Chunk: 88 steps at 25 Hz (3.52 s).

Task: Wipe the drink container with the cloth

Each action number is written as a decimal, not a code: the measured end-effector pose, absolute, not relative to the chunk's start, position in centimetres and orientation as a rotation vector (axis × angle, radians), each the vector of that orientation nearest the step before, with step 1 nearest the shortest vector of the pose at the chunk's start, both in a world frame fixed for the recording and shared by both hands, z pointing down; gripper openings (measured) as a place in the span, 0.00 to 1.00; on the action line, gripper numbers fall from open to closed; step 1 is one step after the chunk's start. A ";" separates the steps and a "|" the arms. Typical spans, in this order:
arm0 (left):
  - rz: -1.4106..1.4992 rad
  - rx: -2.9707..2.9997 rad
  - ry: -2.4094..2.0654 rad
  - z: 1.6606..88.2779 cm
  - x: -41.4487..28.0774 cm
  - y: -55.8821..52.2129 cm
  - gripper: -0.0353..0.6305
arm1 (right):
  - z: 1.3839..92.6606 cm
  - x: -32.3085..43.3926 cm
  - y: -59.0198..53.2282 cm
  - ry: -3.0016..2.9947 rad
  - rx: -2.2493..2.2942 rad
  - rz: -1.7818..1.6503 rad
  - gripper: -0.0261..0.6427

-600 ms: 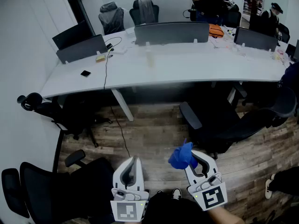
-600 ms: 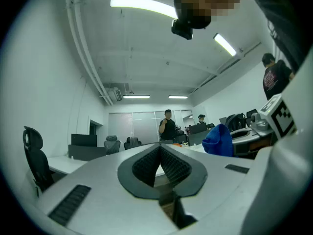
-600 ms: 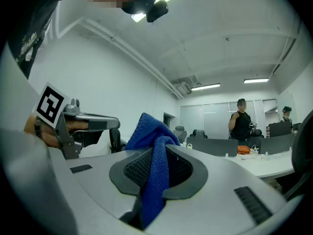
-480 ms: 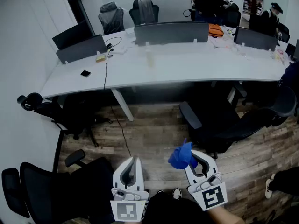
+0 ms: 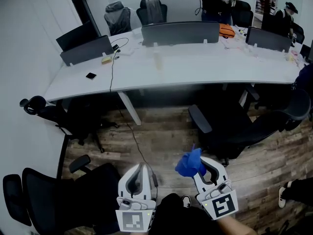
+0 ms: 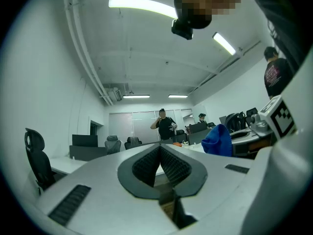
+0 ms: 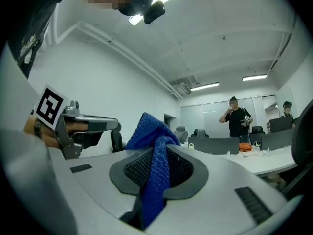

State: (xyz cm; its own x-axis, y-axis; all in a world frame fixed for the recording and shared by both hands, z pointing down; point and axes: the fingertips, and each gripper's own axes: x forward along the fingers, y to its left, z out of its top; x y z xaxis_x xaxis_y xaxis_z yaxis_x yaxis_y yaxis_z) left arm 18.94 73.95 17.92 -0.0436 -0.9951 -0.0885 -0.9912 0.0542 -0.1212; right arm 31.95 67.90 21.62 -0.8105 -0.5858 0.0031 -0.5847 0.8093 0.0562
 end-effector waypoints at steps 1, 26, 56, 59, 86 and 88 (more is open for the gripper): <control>-0.032 -2.063 2.165 17.9 19.1 74.0 0.06 | 21.7 32.1 67.9 -2.970 0.963 -0.074 0.12; -0.069 -2.038 2.229 19.7 14.5 66.0 0.06 | 22.5 28.4 58.9 -2.978 0.950 -0.081 0.12; -0.011 -2.137 2.099 17.8 1.5 49.7 0.06 | 19.6 16.5 43.9 -2.930 1.109 -0.189 0.12; 0.013 -2.150 2.077 17.8 0.8 48.2 0.06 | 19.7 15.9 43.0 -2.926 1.128 -0.214 0.12; 0.089 -2.243 2.029 19.3 -3.0 42.4 0.06 | 20.3 13.2 37.6 -2.890 1.268 -0.254 0.12; 0.101 -2.235 2.035 19.2 -3.4 42.0 0.06 | 20.3 13.0 37.0 -2.893 1.266 -0.257 0.12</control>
State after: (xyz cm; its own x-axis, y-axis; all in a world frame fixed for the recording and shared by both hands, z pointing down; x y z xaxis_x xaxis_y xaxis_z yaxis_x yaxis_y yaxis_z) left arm -3.42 41.97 19.18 0.0952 -0.9872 -0.1280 -0.9950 -0.0905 -0.0418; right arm 12.95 37.03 20.35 -0.6805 -0.7273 -0.0889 -0.7316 0.6678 0.1373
